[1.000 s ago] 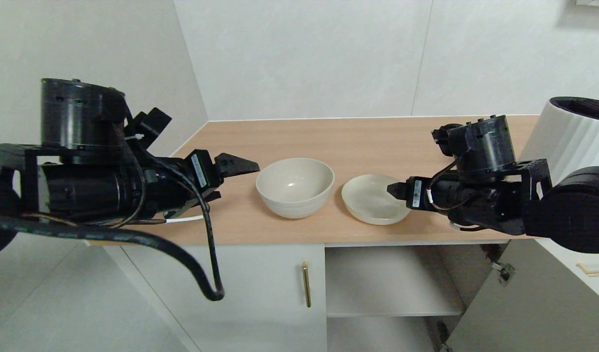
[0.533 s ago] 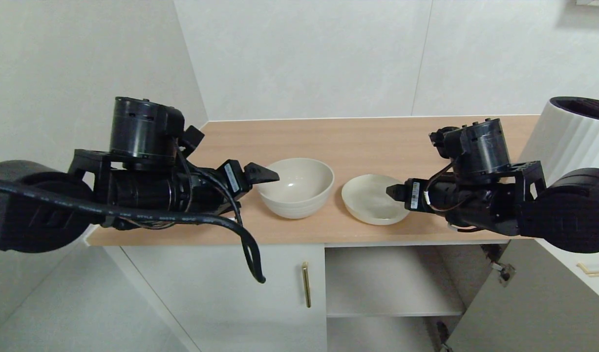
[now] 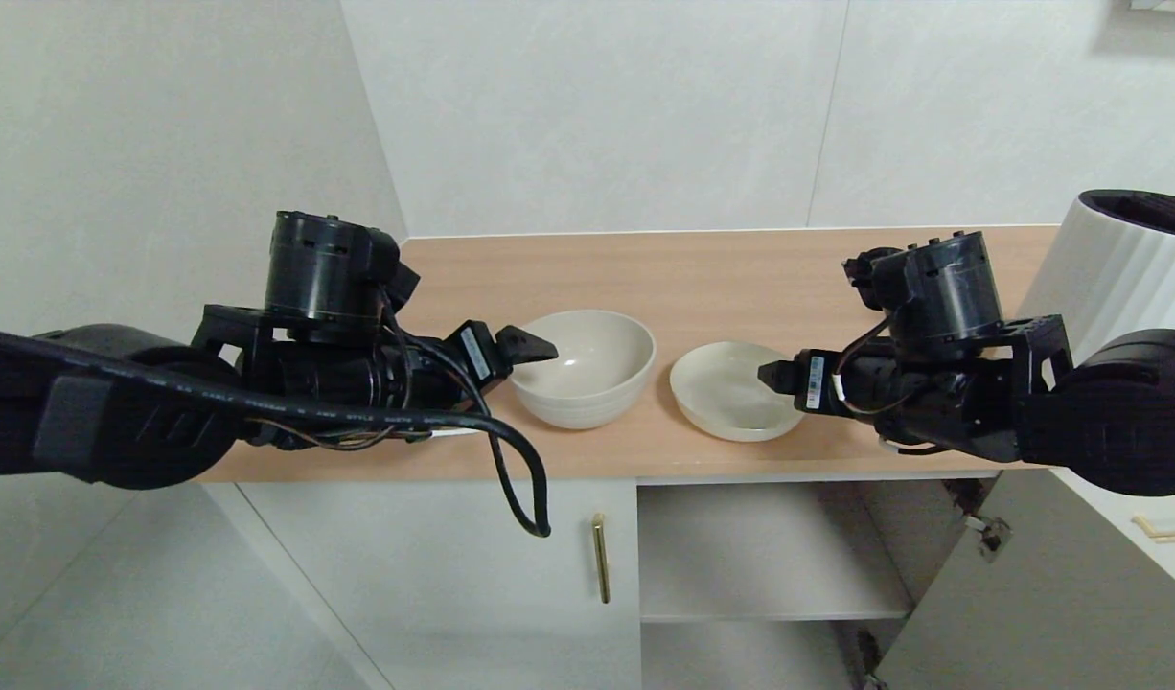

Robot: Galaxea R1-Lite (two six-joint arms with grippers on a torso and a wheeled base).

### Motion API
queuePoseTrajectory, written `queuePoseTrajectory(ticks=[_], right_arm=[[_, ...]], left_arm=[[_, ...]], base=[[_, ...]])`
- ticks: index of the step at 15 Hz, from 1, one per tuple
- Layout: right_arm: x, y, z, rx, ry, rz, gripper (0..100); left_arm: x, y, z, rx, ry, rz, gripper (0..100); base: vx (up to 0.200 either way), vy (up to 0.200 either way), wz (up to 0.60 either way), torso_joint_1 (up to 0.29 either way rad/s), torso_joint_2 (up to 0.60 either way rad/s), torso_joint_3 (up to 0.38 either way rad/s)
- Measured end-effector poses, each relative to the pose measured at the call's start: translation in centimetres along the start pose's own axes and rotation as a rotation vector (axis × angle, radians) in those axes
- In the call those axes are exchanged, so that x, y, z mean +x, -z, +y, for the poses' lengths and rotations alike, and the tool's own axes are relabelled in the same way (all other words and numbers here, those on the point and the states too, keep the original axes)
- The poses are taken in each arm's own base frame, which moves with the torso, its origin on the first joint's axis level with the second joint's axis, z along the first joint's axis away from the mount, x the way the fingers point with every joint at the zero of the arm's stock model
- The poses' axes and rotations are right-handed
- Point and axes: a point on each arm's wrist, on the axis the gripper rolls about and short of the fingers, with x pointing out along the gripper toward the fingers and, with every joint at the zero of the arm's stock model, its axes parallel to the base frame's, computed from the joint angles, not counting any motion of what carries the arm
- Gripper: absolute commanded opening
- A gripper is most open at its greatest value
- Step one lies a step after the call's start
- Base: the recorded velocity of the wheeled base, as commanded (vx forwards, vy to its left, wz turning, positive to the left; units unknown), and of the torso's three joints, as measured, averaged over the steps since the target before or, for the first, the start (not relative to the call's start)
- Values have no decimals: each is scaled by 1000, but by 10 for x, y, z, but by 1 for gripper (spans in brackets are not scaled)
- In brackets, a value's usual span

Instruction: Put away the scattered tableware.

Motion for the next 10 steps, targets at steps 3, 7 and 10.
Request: queuePoseTrajectory(ticks=[3,7,10], right_arm=[[0,0,0,0,-1,0,100],[0,0,0,1,-1,-1,100],[-1,-1,0,0,-1,-2,100]], left_arm=[[2,1,1,-1,-3,4,0],[1,1,0,-1,-2,2,0],[-1,0,0,0,2,-1,0]], base=[[0,0,0,0,0,0],[0,0,0,0,0,0],[0,0,0,0,0,0]])
